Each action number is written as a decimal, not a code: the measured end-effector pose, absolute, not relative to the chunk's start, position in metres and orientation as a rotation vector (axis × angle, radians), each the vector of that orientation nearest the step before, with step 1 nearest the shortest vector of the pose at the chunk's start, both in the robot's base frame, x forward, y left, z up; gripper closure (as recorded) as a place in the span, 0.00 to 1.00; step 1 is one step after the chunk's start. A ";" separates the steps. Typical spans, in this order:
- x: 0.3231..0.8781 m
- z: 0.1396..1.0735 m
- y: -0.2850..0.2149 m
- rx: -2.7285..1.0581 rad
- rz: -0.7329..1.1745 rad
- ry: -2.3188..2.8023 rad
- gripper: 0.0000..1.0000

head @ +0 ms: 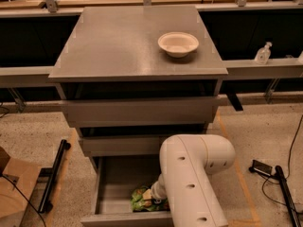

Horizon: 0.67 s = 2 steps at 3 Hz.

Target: Pick green rice chip bag from bottom drawer and place on counter

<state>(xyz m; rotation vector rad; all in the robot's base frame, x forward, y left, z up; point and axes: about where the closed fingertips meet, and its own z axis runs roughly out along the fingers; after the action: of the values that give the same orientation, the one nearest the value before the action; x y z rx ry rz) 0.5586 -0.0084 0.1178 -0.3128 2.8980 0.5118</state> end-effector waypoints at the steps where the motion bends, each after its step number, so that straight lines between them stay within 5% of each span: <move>1: 0.558 0.128 -0.002 -0.297 0.645 2.868 1.00; 2: 0.587 0.177 0.017 -0.323 0.933 2.694 1.00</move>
Offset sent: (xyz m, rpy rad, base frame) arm -0.0013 0.0365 0.1669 0.8121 0.0458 0.1293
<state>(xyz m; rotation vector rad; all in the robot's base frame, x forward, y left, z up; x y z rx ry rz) 0.5873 0.0166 0.1773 -0.3230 2.6937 0.9332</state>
